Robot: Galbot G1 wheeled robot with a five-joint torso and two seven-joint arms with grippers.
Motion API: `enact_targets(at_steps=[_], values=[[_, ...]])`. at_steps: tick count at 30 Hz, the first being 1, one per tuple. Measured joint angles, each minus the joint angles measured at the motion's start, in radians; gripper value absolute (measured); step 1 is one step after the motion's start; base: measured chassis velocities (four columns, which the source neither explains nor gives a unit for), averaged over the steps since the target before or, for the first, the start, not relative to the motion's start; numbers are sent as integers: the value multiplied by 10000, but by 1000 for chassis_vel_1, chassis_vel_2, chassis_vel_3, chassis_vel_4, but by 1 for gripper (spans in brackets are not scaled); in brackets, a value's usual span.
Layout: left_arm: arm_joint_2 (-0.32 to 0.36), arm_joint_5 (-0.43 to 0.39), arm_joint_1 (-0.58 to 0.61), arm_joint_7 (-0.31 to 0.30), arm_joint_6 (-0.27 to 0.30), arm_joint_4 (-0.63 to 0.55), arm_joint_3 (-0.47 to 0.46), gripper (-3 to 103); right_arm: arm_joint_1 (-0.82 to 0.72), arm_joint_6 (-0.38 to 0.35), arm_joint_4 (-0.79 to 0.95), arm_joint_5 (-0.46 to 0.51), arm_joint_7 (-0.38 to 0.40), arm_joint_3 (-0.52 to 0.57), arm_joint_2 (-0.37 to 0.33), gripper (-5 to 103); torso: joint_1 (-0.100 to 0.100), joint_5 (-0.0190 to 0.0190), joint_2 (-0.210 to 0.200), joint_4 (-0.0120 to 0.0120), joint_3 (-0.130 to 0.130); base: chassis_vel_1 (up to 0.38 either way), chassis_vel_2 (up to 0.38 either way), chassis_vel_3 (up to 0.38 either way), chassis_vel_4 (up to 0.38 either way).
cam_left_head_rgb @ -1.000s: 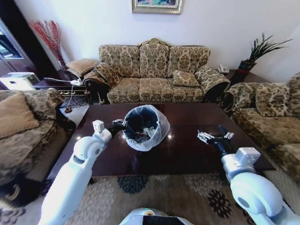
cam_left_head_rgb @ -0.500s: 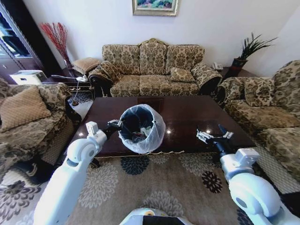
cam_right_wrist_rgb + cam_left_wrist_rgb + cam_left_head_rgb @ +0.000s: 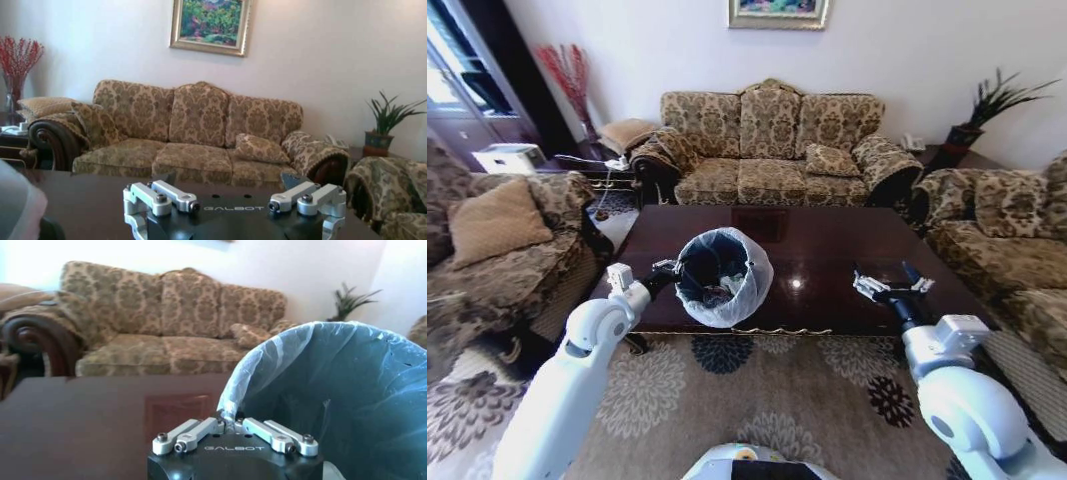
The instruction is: Move to the front of the table and place the trash on the table into the trash bin.
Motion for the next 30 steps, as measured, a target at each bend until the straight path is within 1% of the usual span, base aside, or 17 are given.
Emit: enact_targets(at_steps=[6, 10, 11, 13, 14, 16, 19, 20, 21, 23, 24, 25, 27, 28, 30], values=[[81, 59, 376, 32, 18, 24, -364, 2, -68, 51, -98, -14, -62, 272, 128, 100, 5, -1, 0, 2, 0, 68, 88, 92, 73], [-12, 111, 797, 16, -126, -26, -743, 2, -12, 65, -185, -39, -78, 331, 156, 100, 3, -2, 0, 4, 0, 66, 65, 61, 58], [-291, 332, 1190, 15, -133, -93, -1133, 2, 26, 72, -252, -67, -83, 355, 217, 100, 2, -1, 1, 3, -1, 0, 0, 0, 0], [-640, 570, 1581, -36, -134, -90, -1470, 2, 41, 90, -311, -106, -85, 365, 284, 100, 1, -1, 1, 2, -1, 0, 0, 0, 0], [-640, 570, 1581, -36, -134, -90, -1470, 2, 41, 90, -311, -106, -85, 365, 284, 100, 1, -1, 1, 2, -1, 0, 0, 0, 0], [-1086, 868, 2163, -58, -165, -41, -2010, 2, 27, 131, -393, -172, -89, 375, 368, 100, 2, -5, 0, -2, 0, 0, 0, 0, 0], [-1536, 1470, 2836, -9, -537, 144, -2797, 2, -21, 239, -560, -298, -157, 381, 416, 100, 1, 0, 1, 0, 0, 0, 0, 0, 0], [-1536, 1470, 2836, -9, -537, 144, -2797, 2, -21, 239, -560, -298, -157, 381, 416, 100, 1, 0, 1, 0, 0, 0, 0, 0, 0], [-1663, 1768, 3021, 11, -741, 227, -3065, 2, -20, 280, -634, -336, -183, 365, 418, 100, 1, -3, 1, -1, -1, 0, 0, 0, 0], [-1815, 2196, 3196, 29, -938, 348, -3542, 2, 29, 309, -751, -367, -209, 283, 413, 100, 1, -3, 1, 1, 0, 0, 0, 0, 0], [-1815, 2196, 3196, 29, -938, 348, -3542, 2, 29, 309, -751, -367, -209, 283, 413, 100, 1, -3, 1, 1, 0, 0, 0, 0, 0], [-1902, 2472, 3258, 40, -1004, 491, -3912, 2, 120, 318, -838, -377, -213, 175, 397, 100, 1, -1, 2, 0, -2, 0, 0, 0, 0], [-1969, 2719, 3326, 70, -1015, 843, -4343, 2, 282, 337, -988, -388, -207, -4, 382, 100, 0, 1, 2, 1, -1, 0, 0, 0, 0], [-1969, 2719, 3326, 70, -1015, 843, -4343, 2, 282, 337, -988, -388, -207, -4, 382, 100, 0, 1, 2, 1, -1, 0, 0, 0, 0], [-2025, 3038, 3439, 329, -1121, 1247, -4741, 2, 468, 364, -1175, -412, -186, -197, 376, 100, 1, -6, 2, -2, -2, 0, 0, 0, 0]])
